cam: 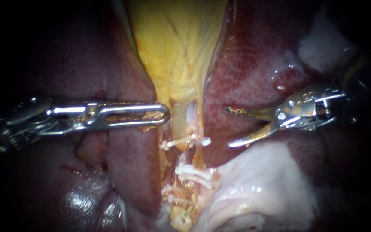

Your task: Go to the cutting position right tube

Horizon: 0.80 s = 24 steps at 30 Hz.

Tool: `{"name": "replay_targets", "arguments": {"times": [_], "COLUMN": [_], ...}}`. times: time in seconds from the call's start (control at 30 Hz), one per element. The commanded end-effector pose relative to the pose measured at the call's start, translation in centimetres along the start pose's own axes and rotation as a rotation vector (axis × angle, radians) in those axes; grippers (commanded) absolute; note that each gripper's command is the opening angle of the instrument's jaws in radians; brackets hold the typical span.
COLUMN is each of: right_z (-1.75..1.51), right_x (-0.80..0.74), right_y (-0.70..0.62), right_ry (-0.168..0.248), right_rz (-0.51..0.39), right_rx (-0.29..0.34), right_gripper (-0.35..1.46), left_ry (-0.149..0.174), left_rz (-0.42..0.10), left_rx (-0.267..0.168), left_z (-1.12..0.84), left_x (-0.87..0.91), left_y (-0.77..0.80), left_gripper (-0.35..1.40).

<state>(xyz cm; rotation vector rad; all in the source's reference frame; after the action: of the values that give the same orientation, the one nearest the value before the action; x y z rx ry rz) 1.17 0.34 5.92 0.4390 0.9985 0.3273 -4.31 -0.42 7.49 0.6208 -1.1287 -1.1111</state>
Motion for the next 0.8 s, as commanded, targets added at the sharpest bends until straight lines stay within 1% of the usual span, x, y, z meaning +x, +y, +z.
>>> {"name": "replay_targets", "arguments": {"times": [0.03, 0.1, 0.13, 0.23, 0.3, 0.37, 0.4, 0.47, 0.5, 0.6, 0.63, 0.8], "right_z": [0.0, 0.01, 0.01, 0.06, 0.12, 0.19, 0.24, 0.35, 0.41, 0.6, 0.68, 0.98], "right_x": [0.0, -0.01, -0.02, -0.08, -0.16, -0.25, -0.3, -0.43, -0.49, -0.69, -0.77, -1.11], "right_y": [0.0, 0.01, 0.01, 0.01, 0.0, -0.01, -0.01, -0.02, -0.03, -0.06, -0.07, -0.08], "right_ry": [0.0, 0.0, 0.0, 0.0, 0.001, -0.013, -0.022, -0.049, -0.056, -0.088, -0.101, -0.138], "right_rz": [0.0, 0.0, -0.001, -0.004, -0.009, -0.011, -0.003, 0.015, 0.023, 0.053, 0.063, 0.102], "right_rx": [0.0, -0.001, -0.001, -0.003, -0.009, -0.001, 0.003, 0.014, 0.023, 0.04, 0.048, 0.074], "right_gripper": [1.43, 1.43, 1.43, 1.43, 1.43, 1.43, 1.43, 1.41, 1.41, 1.4, 1.4, 1.4], "left_ry": [0.0, 0.003, 0.008, 0.001, 0.001, -0.013, -0.014, -0.023, -0.028, -0.032, -0.034, -0.035], "left_rz": [0.0, -0.002, -0.004, -0.011, -0.016, -0.027, -0.029, -0.027, -0.028, -0.031, -0.025, -0.027], "left_rx": [0.001, 0.005, 0.012, -0.001, -0.009, -0.011, -0.015, -0.015, -0.018, -0.02, -0.018, -0.022], "left_z": [-0.01, -0.06, -0.12, -0.27, -0.4, -0.52, -0.57, -0.66, -0.69, -0.77, -0.78, -0.85], "left_x": [-0.01, -0.04, -0.09, -0.21, -0.31, -0.39, -0.42, -0.47, -0.48, -0.52, -0.52, -0.55], "left_y": [0.0, 0.0, 0.0, 0.0, 0.01, 0.01, 0.02, 0.03, 0.03, 0.04, 0.04, 0.05], "left_gripper": [-0.35, -0.35, -0.35, -0.35, -0.35, -0.35, -0.35, -0.35, -0.35, -0.35, -0.35, -0.35]}}
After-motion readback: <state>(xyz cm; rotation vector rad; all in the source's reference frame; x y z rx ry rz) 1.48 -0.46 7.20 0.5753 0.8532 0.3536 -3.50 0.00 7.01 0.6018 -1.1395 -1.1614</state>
